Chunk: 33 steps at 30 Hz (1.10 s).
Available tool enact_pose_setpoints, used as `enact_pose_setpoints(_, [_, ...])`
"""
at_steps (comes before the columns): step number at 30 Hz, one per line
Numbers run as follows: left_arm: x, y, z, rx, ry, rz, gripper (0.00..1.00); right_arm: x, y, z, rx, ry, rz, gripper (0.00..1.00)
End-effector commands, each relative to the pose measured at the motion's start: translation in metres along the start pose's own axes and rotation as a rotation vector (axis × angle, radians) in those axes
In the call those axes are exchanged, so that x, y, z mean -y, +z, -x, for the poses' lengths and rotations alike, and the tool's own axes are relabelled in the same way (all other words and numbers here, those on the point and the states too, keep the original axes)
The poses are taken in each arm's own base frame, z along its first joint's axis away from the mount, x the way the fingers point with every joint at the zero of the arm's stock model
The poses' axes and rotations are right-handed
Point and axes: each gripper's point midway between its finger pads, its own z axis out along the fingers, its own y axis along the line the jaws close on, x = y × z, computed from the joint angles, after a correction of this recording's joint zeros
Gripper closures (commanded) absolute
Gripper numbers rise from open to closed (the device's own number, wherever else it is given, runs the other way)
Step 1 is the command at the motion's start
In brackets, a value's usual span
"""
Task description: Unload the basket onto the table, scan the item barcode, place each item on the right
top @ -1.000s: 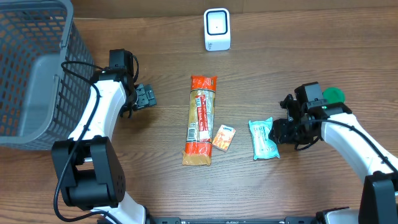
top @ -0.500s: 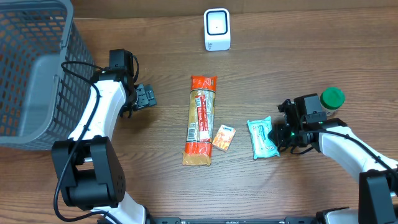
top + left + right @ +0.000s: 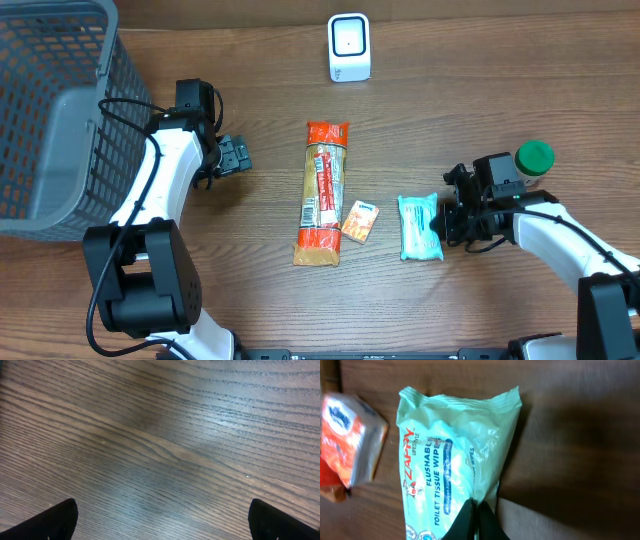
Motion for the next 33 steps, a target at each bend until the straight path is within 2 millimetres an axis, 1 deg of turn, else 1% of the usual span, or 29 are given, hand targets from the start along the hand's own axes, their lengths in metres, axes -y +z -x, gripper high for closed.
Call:
enact_pose_setpoints(1, [0.0,-0.001,0.0,0.001,-0.001,-0.008,0.0,0.011,-0.03,0.025,0.039,0.001,-0.138,0.96])
enact_pose_setpoints(3, [0.0,-0.001,0.0,0.001,-0.001,-0.008,0.0,0.017,-0.048,0.034,0.051,-0.002,-0.24,0.96])
enact_pose_setpoints(4, [0.0,-0.001,0.0,0.001,-0.001,-0.008,0.0,0.013,-0.054,0.039,0.067,0.006,-0.248,0.96])
enact_pose_setpoints(6, [0.0,-0.001,0.0,0.001,-0.001,-0.008,0.0,0.006,-0.059,0.045,0.088,-0.006,-0.254,0.96])
enact_pose_setpoints(7, [0.0,-0.001,0.0,0.001,-0.001,-0.008,0.0,0.008,-0.061,0.047,0.097,-0.001,-0.285,0.96])
enact_pose_setpoints(12, [0.0,-0.001,0.0,0.001,-0.001,-0.008,0.0,0.034,-0.075,0.048,0.147,0.011,-0.576,0.96])
enact_pose_setpoints(15, [0.0,-0.001,0.0,0.001,-0.001,-0.008,0.0,0.042,-0.086,0.045,0.187,0.019,-0.739,0.96])
enact_pose_setpoints(17, [0.0,-0.001,0.0,0.001,-0.001,-0.008,0.0,0.041,-0.092,0.046,0.219,-0.001,-0.813,0.96])
enact_pose_setpoints(22, [0.0,-0.001,0.0,0.001,-0.001,-0.008,0.0,0.025,-0.103,0.053,0.3,-0.137,-0.961,0.96])
enact_pose_setpoints(24, [0.0,-0.001,0.0,0.001,-0.001,-0.008,0.0,0.014,-0.1,0.054,0.314,-0.18,-0.962,0.96])
enact_pose_setpoints(25, [0.0,-0.001,0.0,0.001,-0.001,-0.008,0.0,0.006,-0.095,0.052,0.31,-0.2,-0.939,0.96])
enact_pose_setpoints(29, [0.0,-0.001,0.0,0.001,-0.001,-0.008,0.0,-0.025,-0.064,0.04,0.251,-0.235,-0.748,0.96])
enact_pose_setpoints(31, [0.0,-0.001,0.0,0.001,-0.001,-0.008,0.0,-0.029,-0.059,0.037,0.236,-0.232,-0.715,0.96])
enact_pose_setpoints(33, [0.0,-0.001,0.0,0.001,-0.001,-0.008,0.0,-0.022,-0.062,0.039,0.246,-0.177,-0.716,0.96])
